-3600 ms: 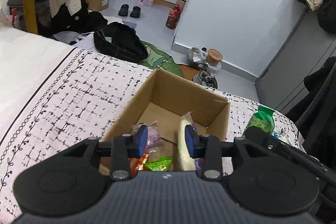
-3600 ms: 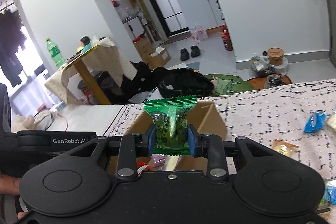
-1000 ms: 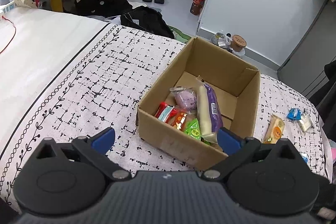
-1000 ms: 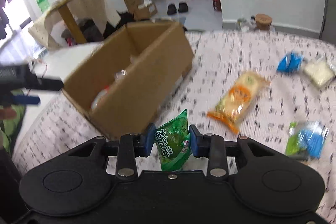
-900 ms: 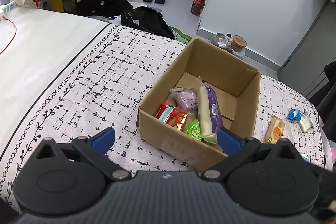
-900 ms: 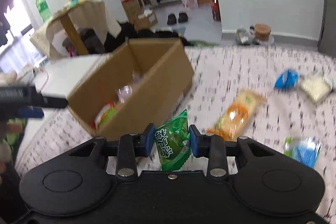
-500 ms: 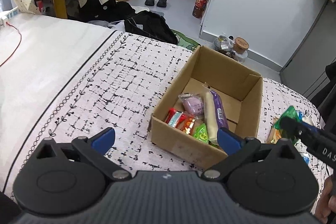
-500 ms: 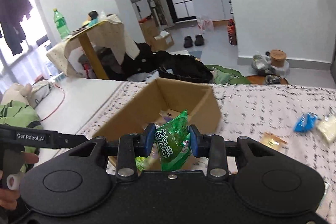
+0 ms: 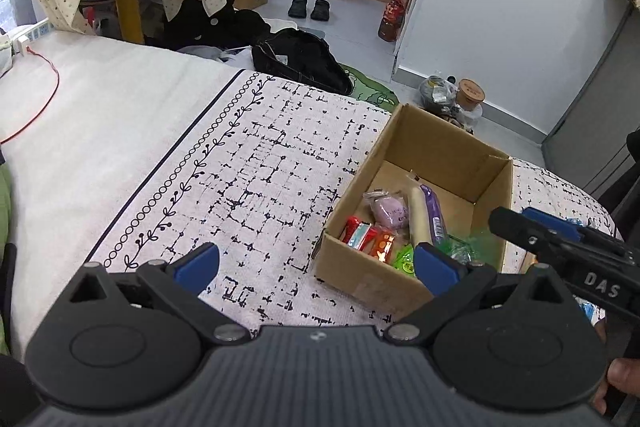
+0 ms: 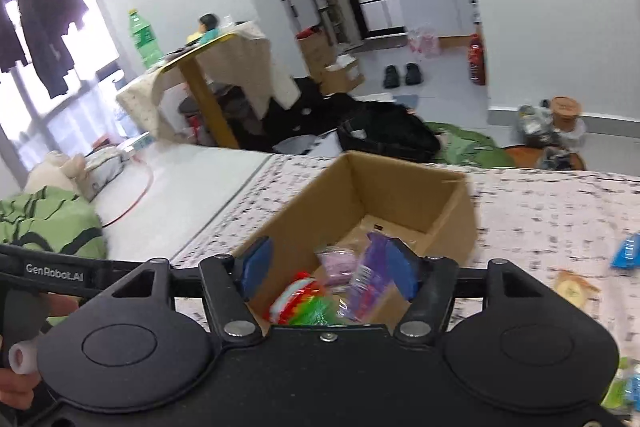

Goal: Organize snacks
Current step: 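Grasp the orange-labelled bread packet with the left tool while the right tool grasps a blue packet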

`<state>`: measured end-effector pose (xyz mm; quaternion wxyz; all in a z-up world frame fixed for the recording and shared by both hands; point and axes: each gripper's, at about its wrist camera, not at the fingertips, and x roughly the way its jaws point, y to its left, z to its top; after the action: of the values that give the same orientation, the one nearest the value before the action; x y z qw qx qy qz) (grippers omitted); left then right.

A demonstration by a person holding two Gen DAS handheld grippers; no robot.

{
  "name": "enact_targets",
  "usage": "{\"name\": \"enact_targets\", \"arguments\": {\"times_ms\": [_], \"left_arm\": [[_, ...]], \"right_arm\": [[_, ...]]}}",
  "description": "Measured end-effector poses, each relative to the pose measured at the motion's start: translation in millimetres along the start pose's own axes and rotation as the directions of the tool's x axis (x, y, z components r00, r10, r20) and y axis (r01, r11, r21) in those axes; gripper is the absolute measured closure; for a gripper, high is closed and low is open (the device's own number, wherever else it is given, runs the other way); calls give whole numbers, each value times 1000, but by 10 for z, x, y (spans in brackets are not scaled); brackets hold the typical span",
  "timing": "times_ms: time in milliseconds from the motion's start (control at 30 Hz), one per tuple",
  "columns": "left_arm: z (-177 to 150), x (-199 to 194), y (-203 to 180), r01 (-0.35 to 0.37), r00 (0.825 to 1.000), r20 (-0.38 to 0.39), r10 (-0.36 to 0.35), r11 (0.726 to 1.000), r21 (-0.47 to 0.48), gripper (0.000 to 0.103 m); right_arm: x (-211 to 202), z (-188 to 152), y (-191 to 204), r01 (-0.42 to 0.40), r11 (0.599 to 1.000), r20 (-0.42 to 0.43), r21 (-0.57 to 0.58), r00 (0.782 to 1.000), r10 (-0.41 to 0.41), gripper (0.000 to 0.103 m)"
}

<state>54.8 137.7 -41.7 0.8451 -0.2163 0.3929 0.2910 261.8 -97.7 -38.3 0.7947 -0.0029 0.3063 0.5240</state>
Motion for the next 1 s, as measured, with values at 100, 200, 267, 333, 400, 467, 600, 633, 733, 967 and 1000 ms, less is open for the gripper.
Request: {"name": "enact_targets", "arguments": {"times_ms": [100,200,267,333,400,467,600,633,733,967,1000], "left_arm": [[-25,10,-67,7,1000,3,-7,1000,10,0],[-63,31,-172,9,1000,4,-9,1000,24,0],[-81,50,-251,23,1000,1,-23,999,34,0],[-107,57,-355,38,999,4,-38,998,47,0],[-136,64,-465,56,998,6,-57,997,61,0],[-153,71,-570,71,997,10,-72,995,76,0],[-196,69,-773,99,995,17,-101,989,112,0],[-211,65,-827,106,994,18,-109,987,123,0],[-231,69,-952,123,992,18,-127,982,144,0],[-250,83,-1273,179,982,23,-186,966,184,0],[-251,90,-1316,191,980,20,-198,963,188,0]], "right_arm": [[-153,-34,-135,56,998,17,14,998,-56,31],[-292,-92,-269,105,994,27,23,994,-106,22],[-368,-135,-369,124,992,22,38,992,-125,22],[-431,-179,-450,146,988,23,54,989,-148,19],[-481,-218,-518,164,984,29,69,986,-166,18],[-531,-254,-585,177,980,31,89,983,-180,16],[-623,-319,-713,197,973,37,121,979,-203,13],[-647,-340,-736,202,971,36,125,977,-208,13],[-712,-384,-834,220,966,34,139,973,-227,12],[-851,-518,-1076,270,943,22,193,960,-279,12],[-861,-539,-1098,274,942,19,195,959,-283,12]]}}
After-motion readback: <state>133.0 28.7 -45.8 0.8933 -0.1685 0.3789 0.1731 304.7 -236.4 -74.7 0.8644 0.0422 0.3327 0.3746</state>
